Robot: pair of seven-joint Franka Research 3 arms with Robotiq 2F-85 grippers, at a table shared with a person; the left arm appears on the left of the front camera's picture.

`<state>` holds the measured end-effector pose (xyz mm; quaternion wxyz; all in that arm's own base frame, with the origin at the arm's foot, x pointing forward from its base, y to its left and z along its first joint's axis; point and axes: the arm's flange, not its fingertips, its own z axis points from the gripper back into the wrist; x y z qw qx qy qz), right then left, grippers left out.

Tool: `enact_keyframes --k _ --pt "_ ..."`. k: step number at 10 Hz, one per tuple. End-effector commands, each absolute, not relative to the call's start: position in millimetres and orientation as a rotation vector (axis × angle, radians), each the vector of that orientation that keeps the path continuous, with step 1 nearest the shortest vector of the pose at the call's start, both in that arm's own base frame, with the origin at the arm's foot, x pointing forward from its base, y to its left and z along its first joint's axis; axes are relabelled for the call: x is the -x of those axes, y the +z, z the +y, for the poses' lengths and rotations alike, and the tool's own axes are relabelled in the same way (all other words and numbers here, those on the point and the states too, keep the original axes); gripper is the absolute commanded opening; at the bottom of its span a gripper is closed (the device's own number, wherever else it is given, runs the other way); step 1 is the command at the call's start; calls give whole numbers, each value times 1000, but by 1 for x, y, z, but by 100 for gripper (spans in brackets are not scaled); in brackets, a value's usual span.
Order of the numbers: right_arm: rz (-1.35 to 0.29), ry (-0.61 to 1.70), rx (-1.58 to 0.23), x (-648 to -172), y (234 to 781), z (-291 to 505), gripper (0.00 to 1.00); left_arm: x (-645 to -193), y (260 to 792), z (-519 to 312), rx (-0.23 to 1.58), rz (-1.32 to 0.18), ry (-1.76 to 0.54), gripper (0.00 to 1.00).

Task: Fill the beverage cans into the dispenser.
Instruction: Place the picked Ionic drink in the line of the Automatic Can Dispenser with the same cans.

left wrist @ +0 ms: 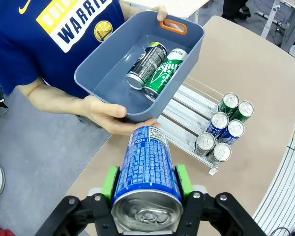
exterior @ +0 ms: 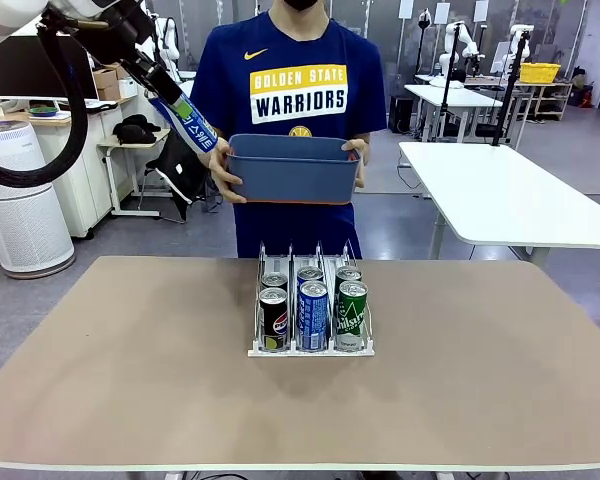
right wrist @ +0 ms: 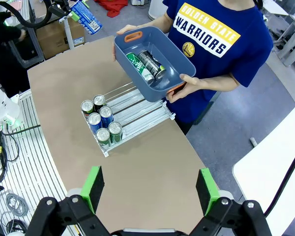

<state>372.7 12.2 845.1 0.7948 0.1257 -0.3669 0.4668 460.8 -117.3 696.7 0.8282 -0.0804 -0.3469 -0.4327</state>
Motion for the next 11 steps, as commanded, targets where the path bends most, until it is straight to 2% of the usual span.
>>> enact_keyframes --k 1,4,5,8,11 --pt "-792 1003 -273 -372 846 12 100 -460 699 -116 169 -743 -926 0" --pt "-792 1003 -273 -372 846 12 100 -460 699 -116 169 -743 -926 0" --pt "-792 1003 -273 -372 846 12 100 -461 697 -117 171 -737 -919 58" --pt "-792 1003 -273 -372 846 12 100 -442 683 -181 161 -614 -679 58" --pt "-792 1003 -273 -372 846 12 100 -413 662 -221 271 -478 -739 58"
